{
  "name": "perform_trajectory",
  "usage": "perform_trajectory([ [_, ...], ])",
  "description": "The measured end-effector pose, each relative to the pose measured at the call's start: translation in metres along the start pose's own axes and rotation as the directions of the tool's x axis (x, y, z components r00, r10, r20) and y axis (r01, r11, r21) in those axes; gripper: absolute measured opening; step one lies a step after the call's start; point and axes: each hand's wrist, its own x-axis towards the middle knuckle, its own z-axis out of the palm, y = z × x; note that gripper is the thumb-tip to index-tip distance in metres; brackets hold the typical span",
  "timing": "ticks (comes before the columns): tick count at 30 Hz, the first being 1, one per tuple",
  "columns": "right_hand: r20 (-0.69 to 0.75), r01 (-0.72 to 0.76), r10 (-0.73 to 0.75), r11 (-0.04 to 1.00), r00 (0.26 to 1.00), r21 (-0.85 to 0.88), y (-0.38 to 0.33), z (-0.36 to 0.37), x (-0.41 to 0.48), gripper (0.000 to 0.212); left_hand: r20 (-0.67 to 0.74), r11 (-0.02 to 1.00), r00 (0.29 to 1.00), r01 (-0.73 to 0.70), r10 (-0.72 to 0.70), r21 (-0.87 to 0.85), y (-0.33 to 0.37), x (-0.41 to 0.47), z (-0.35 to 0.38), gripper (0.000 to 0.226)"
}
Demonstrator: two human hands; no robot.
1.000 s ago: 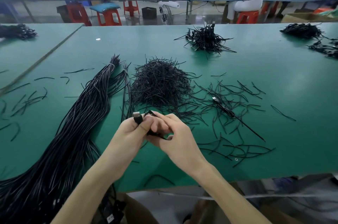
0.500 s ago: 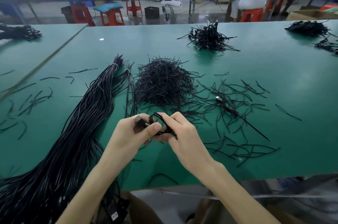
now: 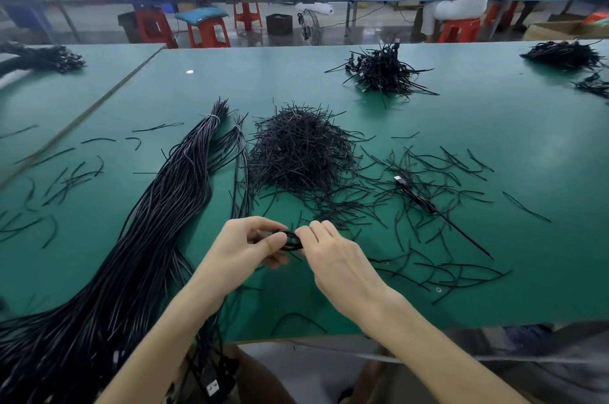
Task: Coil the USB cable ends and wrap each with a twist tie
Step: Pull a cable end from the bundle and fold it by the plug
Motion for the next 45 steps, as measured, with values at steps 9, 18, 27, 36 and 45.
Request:
perform_trajectory([
  [9,0.050,0.060,-0.059,0.998,0.997,-0.033,0.006,0.000,0.003,0.032,0.250,0.619,0.965,-0.240,0.072,0.748,0.002,0.011,-0.013,0.038],
  [18,-0.019,0.043,-0.043,0.999,0.999,-0.023,0.009,-0.007,0.021,0.031,0.272,0.630,0.950,-0.306,0.154,0.713,-0.011,0.010,0.003,0.045],
  [27,-0.412,-0.138,0.097,0.988,0.906,-0.070,0.013,-0.001,0.041,0.057,-0.067,0.989,0.997,-0.016,0.026,0.150,-0.027,0.057,0.005,0.042],
  [36,-0.045,-0.529,0.541,0.834,0.840,0.156,0.056,0.011,0.062,0.034,-0.088,0.977,0.996,-0.014,-0.006,-0.215,-0.034,0.053,0.007,0.038],
  [45,-0.102,-0.532,0.554,0.828,0.826,0.178,0.058,0.014,0.066,0.011,-0.077,0.986,0.996,-0.054,0.042,-0.157,-0.033,0.047,0.010,0.040],
])
